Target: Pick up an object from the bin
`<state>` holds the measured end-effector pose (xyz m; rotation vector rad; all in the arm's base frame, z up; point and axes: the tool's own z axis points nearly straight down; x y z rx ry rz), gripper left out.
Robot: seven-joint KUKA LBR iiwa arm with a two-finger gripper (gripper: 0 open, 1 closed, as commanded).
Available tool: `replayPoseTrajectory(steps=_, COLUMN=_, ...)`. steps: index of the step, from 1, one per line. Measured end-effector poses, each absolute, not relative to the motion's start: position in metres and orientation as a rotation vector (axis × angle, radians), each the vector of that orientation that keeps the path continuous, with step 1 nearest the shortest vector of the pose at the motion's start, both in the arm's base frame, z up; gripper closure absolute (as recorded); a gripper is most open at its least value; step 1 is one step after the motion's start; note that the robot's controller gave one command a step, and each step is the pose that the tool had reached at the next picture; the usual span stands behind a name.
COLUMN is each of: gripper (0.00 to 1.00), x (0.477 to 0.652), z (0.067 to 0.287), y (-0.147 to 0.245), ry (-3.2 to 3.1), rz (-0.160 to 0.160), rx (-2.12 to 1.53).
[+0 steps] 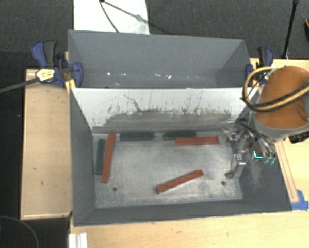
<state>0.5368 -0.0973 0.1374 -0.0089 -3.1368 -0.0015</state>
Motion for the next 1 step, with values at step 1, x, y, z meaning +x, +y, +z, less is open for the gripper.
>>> replayPoseTrajectory(steps=1, gripper=0.0, x=0.5282, z=0.0663, y=-0.026, ry=-3.136, rz=-0.008, rx=-0.001)
